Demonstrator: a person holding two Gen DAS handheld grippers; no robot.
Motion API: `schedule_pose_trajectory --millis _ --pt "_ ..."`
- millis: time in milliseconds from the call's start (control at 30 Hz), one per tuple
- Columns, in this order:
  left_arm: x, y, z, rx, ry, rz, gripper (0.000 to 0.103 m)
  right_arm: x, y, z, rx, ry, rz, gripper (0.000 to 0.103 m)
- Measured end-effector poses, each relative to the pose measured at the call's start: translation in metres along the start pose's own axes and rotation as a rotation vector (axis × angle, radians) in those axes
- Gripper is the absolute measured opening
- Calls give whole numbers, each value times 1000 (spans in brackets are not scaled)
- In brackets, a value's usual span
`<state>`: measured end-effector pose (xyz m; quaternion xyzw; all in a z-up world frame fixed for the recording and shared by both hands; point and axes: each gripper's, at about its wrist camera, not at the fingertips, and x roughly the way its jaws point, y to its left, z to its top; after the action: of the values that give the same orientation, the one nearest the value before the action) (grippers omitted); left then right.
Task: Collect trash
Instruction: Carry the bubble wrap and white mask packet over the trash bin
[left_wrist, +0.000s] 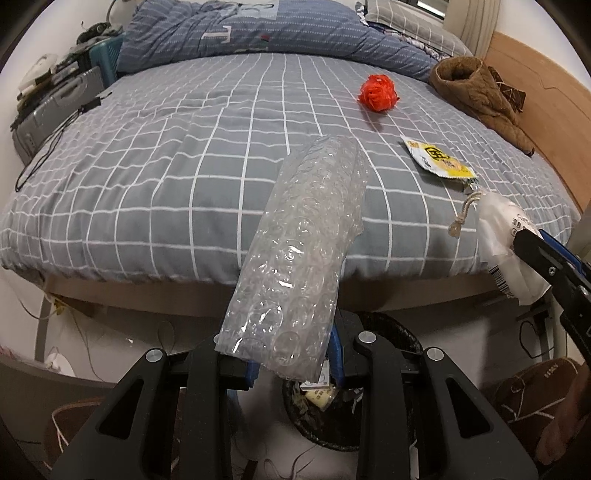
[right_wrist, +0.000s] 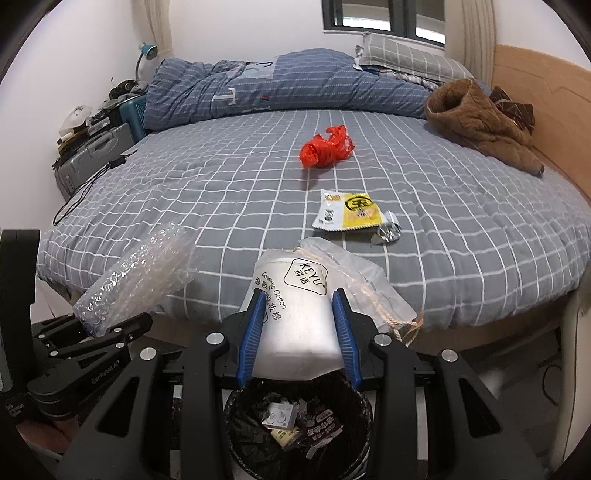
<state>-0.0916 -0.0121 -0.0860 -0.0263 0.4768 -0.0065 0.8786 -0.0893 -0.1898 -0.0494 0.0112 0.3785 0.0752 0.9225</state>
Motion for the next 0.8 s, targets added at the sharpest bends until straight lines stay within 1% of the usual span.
schedule_pose_trajectory --millis 300,500,600,733,800 --pt "-14 -5 -20 6 33 18 28 -15 -12 -25 30 37 -27 36" --pt "-12 -12 -42 18 71 3 28 -20 -15 -47 42 74 -40 36" --pt "-3 -11 -50 16 91 -3 28 -14 -15 -58 32 99 -47 36" --pt "14 -12 -62 22 119 -6 28 8 -18 -76 53 168 -24 36" --pt "26 -11 -67 18 145 -16 28 22 -19 -84 41 204 -32 36"
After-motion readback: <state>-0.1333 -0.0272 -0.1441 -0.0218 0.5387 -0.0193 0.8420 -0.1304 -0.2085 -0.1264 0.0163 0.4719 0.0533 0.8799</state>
